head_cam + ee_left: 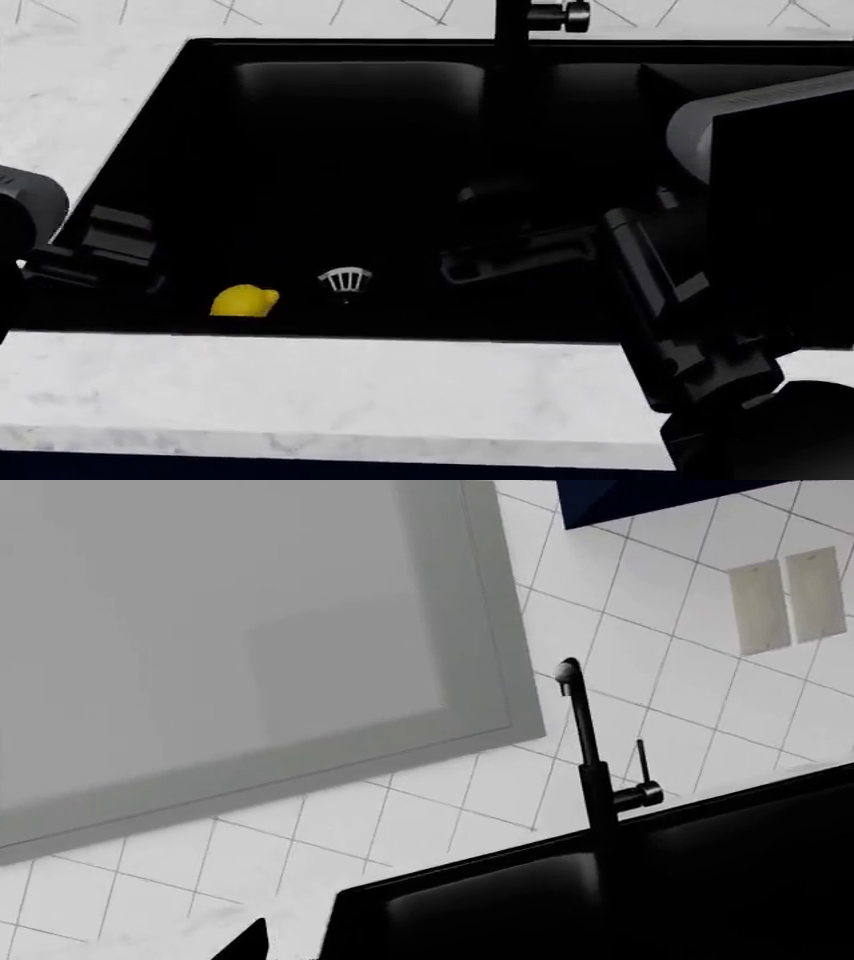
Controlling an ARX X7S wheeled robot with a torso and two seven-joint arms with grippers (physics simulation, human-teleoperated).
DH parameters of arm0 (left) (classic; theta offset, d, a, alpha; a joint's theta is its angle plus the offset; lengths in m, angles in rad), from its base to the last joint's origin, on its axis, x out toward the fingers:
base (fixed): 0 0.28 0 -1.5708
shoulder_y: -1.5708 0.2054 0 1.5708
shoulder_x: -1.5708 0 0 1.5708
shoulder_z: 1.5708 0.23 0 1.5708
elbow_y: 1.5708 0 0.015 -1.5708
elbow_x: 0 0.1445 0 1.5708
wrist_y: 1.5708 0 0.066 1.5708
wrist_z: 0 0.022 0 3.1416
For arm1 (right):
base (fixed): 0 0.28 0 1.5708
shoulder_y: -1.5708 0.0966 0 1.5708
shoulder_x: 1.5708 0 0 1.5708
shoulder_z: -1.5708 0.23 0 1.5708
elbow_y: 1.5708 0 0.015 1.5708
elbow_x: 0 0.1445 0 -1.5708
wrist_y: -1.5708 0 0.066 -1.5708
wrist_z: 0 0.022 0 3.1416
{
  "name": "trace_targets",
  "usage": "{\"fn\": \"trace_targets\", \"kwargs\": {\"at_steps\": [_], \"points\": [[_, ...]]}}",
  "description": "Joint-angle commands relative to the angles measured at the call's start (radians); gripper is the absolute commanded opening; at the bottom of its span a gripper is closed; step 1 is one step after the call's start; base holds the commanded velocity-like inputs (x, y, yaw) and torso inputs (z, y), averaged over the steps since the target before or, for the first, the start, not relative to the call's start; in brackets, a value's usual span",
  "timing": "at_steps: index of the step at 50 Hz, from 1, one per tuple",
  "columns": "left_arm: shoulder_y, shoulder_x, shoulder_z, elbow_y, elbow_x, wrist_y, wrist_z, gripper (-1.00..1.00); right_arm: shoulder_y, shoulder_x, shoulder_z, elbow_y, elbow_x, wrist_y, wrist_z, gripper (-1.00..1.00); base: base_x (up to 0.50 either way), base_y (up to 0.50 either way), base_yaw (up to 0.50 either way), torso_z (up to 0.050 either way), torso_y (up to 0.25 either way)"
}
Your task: Pick the lemon from the sink and place it on the plate located on the counter
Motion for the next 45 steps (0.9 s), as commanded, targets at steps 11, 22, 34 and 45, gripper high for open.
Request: {"fn": "trace_targets", "kwargs": {"at_steps": [11,22,34,45], "points": [[0.026,0.001,0.009,-0.011,0.005,0.038,-0.020,1.00,-0.034,-0.003,-0.008,-0.009,0.001,-0.019,0.010,1.00,0.50,0.22,0.00,0.000,0.000],[0.019,0.007,-0.002,-0.009,-0.002,0.024,-0.028,1.00,-0.025,-0.002,-0.003,-0.017,0.024,-0.006,0.020,1.00,0.45,0.01,0.00,0.000,0.001],[-0.024,0.018,0.011,-0.018,0.027,-0.084,-0.076,1.00,-0.011,0.000,0.000,-0.015,0.041,0.008,0.031,1.00,0.00,0.00,0.00,0.000,0.001],[-0.024,0.018,0.011,-0.018,0.027,-0.084,-0.076,1.00,-0.011,0.000,0.000,-0.015,0.041,0.008,0.031,1.00,0.00,0.00,0.00,0.000,0.000]]}}
